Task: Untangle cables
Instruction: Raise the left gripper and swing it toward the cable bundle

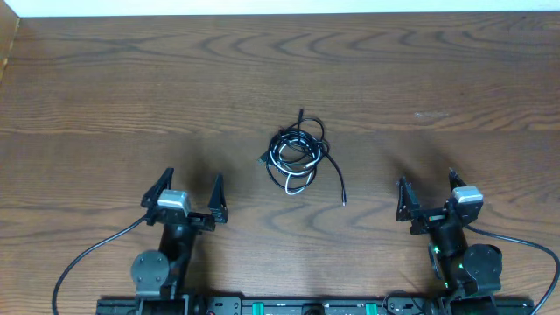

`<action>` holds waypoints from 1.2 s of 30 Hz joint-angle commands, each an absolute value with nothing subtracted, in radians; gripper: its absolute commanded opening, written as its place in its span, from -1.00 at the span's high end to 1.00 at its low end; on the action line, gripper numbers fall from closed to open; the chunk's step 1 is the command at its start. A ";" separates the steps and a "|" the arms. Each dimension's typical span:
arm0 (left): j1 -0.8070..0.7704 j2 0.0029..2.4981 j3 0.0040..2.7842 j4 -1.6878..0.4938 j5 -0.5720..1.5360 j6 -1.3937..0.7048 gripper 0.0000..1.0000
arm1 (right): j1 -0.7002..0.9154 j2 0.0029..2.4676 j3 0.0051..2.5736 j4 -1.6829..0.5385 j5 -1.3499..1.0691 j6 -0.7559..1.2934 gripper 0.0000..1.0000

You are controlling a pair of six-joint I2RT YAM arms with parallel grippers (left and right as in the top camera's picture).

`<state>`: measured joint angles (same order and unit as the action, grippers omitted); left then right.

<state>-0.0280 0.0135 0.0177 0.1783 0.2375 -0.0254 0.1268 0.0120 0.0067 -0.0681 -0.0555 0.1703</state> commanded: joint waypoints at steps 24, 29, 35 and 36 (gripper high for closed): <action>-0.030 0.123 0.655 -0.061 0.377 -0.031 -0.95 | 0.132 0.008 0.006 -0.072 -0.055 0.156 -0.98; -0.030 0.254 0.859 -0.280 0.413 -0.078 -0.96 | 0.132 0.008 0.006 -0.072 -0.055 0.156 -0.99; -0.030 0.454 1.105 -0.566 0.439 -0.088 -0.96 | 0.132 0.008 0.006 -0.072 -0.055 0.156 -0.98; -0.030 0.497 1.150 -0.624 0.442 -0.088 -0.95 | 0.132 0.008 0.006 -0.072 -0.055 0.156 -0.98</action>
